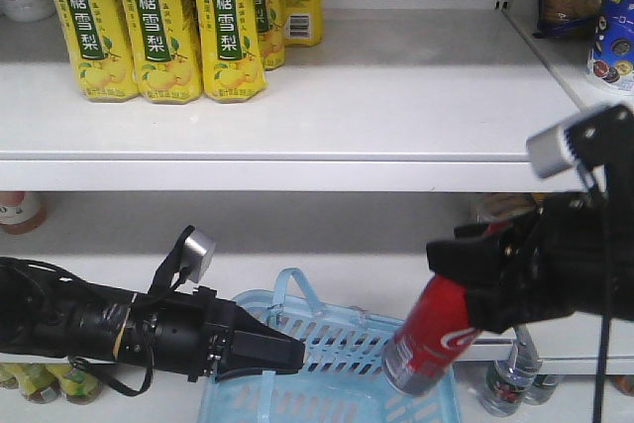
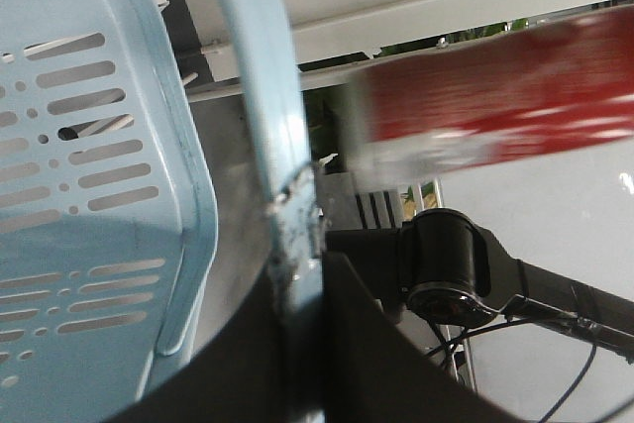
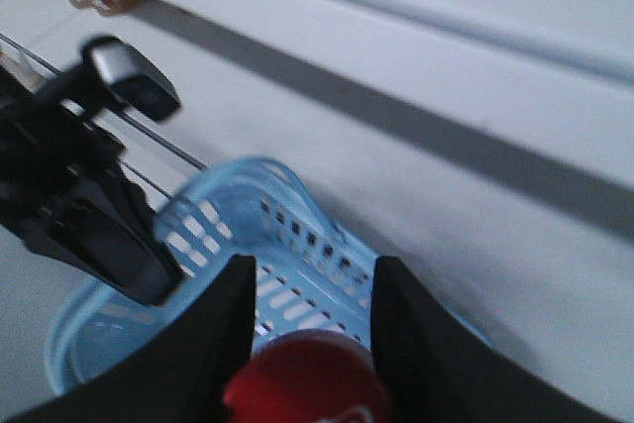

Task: Place coke in basket with both arms
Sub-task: 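Lift the bottle off the shelf and lower it over the basket, then open the right gripper to drop the bottle into the basket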

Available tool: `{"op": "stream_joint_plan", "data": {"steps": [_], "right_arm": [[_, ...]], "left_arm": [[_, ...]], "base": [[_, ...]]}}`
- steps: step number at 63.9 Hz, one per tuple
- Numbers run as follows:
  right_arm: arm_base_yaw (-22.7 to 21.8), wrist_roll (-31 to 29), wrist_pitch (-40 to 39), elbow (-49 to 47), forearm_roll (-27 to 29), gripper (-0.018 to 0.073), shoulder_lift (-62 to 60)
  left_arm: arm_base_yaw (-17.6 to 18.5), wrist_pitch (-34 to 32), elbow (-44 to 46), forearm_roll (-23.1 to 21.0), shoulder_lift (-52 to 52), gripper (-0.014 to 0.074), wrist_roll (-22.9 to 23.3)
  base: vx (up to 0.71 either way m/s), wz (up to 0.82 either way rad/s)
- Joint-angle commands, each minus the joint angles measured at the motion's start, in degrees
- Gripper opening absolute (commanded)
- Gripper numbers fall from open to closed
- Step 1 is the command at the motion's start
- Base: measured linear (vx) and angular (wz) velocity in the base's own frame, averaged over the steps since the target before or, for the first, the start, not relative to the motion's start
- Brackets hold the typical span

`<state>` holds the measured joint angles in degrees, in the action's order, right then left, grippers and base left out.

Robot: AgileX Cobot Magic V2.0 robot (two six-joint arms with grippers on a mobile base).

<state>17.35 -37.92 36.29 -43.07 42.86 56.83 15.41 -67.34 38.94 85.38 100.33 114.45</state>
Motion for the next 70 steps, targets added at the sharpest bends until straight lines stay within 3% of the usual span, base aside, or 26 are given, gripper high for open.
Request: {"op": "stream_joint_plan", "data": {"steps": [1,7,17,34,47,70], "right_arm": [[-0.02,-2.25,-9.69,4.36,3.61,-0.0005,0.82],[-0.02,-4.51,-13.69,8.9,5.07,-0.0005,3.55],[-0.02,-11.21,-14.59,10.26,14.02,-0.0005,8.1],[-0.02,-31.36,-13.61,10.26,30.26,0.0004,18.74],[-0.02,-37.8,-11.24,10.26,32.88,0.0071,27.95],[-0.02,-39.9,-8.31,10.04,33.27,0.0389,33.86]], "left_arm": [[0.05,-11.79,1.13,-4.37,-2.49,-0.0006,-2.45],[0.05,-11.79,1.13,-4.37,-2.49,-0.0006,-2.45],[0.05,-11.79,1.13,-4.37,-2.49,-0.0006,-2.45],[0.05,-11.79,1.13,-4.37,-2.49,-0.0006,-2.45],[0.05,-11.79,1.13,-4.37,-2.49,-0.0006,-2.45],[0.05,-11.79,1.13,-4.37,-2.49,-0.0006,-2.45]], "base": [[0.0,0.0],[0.0,0.0],[0.0,0.0],[0.0,0.0],[0.0,0.0],[0.0,0.0]]}}
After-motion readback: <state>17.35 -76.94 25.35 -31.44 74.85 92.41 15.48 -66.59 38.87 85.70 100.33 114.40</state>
